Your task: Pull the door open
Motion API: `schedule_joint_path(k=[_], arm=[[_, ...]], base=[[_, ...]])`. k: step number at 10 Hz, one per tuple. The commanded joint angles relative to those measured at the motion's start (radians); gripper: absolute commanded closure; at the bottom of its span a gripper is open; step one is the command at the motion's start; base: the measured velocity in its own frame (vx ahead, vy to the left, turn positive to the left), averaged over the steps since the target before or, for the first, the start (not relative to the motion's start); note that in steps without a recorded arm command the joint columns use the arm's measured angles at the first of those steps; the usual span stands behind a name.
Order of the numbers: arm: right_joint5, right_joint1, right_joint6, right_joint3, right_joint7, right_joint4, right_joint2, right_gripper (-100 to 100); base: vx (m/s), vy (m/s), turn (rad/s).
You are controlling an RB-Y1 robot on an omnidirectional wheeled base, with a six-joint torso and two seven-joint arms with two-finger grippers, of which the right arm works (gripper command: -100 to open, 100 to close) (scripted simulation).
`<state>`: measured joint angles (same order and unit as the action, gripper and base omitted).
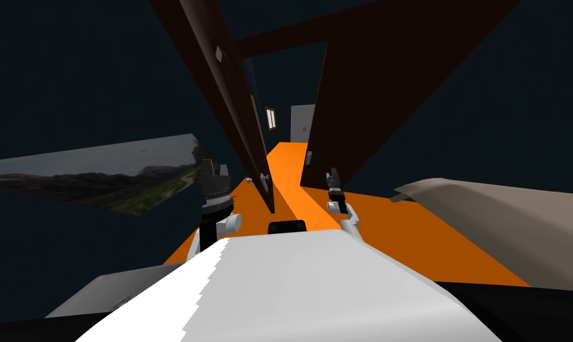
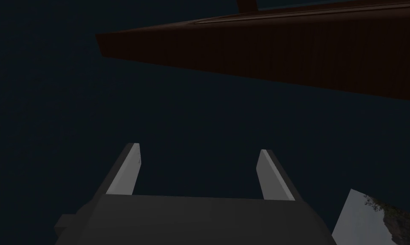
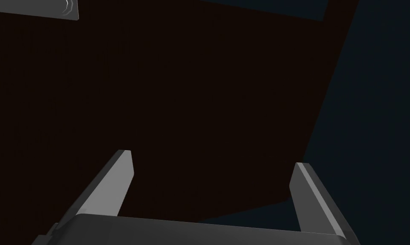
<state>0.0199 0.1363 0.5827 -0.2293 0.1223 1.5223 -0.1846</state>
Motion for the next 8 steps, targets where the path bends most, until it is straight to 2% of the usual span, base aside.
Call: schedule_joint_path(k=[1,3,4,5,6,8], arm=[[-0.002,-0.015,-0.004,-0.009,0.001,-0.035,-0.007,-100],[-0.005,-0.058,-0.008,-0.037,0.0,-0.103,-0.025,-100],[-0.005,-0.058,-0.008,-0.037,0.0,-0.119,-0.025,-100],[-0.007,-0.08,-0.01,-0.051,-0.001,-0.153,-0.033,-100],[-0.007,-0.08,-0.01,-0.051,-0.001,-0.161,-0.033,-100],[-0.011,-0.123,-0.014,-0.079,-0.002,-0.227,-0.051,-100]], base=[[0.058,-0.002,0.058],[0.07,-0.003,0.103],[0.062,-0.005,0.052],[0.062,-0.003,0.077],[0.051,-0.004,0.04],[0.056,-0.007,0.106]])
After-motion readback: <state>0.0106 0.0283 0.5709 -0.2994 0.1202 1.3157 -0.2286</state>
